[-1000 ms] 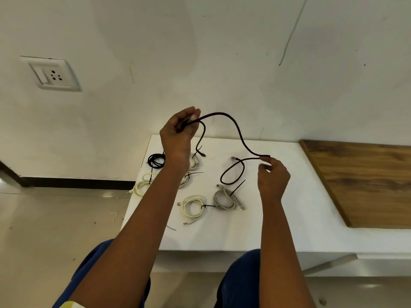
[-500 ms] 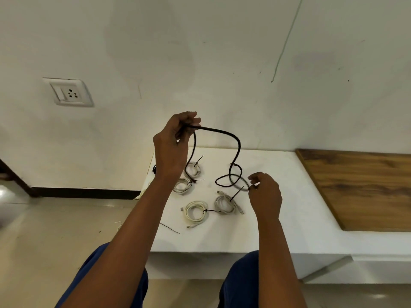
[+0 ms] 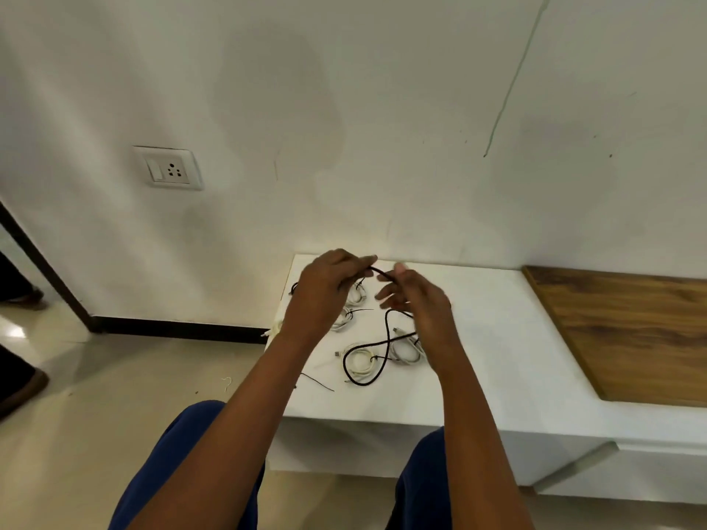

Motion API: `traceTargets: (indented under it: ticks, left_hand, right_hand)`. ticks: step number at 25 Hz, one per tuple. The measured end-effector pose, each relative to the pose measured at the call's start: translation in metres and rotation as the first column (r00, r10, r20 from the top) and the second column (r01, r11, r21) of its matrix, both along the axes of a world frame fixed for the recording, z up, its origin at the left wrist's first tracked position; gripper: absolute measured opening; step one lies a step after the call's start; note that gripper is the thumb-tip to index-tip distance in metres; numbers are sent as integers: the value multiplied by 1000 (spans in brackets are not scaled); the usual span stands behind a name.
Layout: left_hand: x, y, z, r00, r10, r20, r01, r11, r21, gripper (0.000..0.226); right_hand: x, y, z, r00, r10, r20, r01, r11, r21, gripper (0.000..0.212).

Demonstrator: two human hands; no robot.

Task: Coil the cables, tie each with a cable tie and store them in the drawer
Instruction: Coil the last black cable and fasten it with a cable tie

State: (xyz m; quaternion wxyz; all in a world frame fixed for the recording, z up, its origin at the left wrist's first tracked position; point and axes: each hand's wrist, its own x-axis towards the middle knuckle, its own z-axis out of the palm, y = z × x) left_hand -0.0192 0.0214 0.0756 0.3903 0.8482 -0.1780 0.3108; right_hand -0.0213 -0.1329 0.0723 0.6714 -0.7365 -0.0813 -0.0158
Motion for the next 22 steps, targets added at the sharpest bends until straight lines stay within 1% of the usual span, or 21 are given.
traceTargets:
  ticks: [1, 2, 3, 4, 6, 8, 9, 11, 12, 13, 15, 17, 18, 20, 21, 22]
  left_hand:
    - [-3, -1, -4, 999, 2, -32, -2, 1000, 13, 31]
    - [-4, -2, -7, 998, 2, -57, -1, 1000, 13, 31]
    - [-5, -1, -12, 996, -3, -84, 4, 1000, 8, 31]
    - [-5, 0, -16, 993, -11, -118, 12, 1000, 5, 30]
    - [-4, 3, -24, 984, -22, -178, 27, 999, 23, 30]
    - [-4, 8, -34, 978, -18, -207, 37, 995, 89, 34]
    - [-4, 11, -38, 976, -8, -219, 39, 990, 134, 37]
    - [-4, 22, -47, 967, 35, -251, 16, 980, 199, 39]
    - [-3, 29, -51, 961, 71, -268, -13, 978, 210, 37]
    - [-3, 36, -53, 954, 105, -280, -49, 978, 203, 33]
    - [-5, 48, -53, 951, 136, -277, -101, 985, 140, 26]
    - [-11, 51, -49, 960, 120, -254, -102, 991, 84, 24]
    - [-15, 50, -48, 962, 105, -254, -89, 993, 75, 24]
    - [-22, 47, -47, 948, 94, -303, -71, 994, 86, 26]
    - [-23, 47, -48, 934, 111, -340, -79, 991, 105, 27]
    - [-23, 47, -50, 919, 132, -370, -88, 987, 133, 27]
  right_hand:
    - [-4, 6, -3, 999, -8, 37, 12, 995, -103, 36]
    - [-7, 10, -6, 998, -27, 63, 37, 985, -166, 33]
    - [-8, 12, -11, 996, -54, 74, 67, 983, -171, 32]
    - [-9, 11, -13, 993, -92, 76, 101, 988, -120, 32]
    - [-7, 9, -20, 980, -189, 57, 187, 982, 39, 32]
    - [-6, 7, -25, 965, -261, 7, 258, 955, 146, 31]
    - [-5, 6, -27, 956, -291, -23, 289, 933, 212, 30]
    - [-4, -5, -28, 924, -371, -91, 376, 844, 383, 29]
    - [-2, -14, -29, 904, -415, -108, 418, 798, 434, 29]
    - [-2, -23, -30, 887, -450, -102, 448, 786, 427, 28]
    - [-2, -37, -36, 893, -443, -76, 446, 853, 273, 30]
    - [-2, -42, -45, 923, -367, -113, 376, 924, 71, 33]
    - [-2, -42, -50, 930, -341, -135, 342, 939, -16, 33]
    - [-1, -40, -56, 937, -324, -131, 302, 940, -161, 28]
    - [-1, -38, -58, 943, -320, -94, 287, 921, -262, 26]
    - [-2, -37, -59, 951, -307, -36, 268, 879, -394, 28]
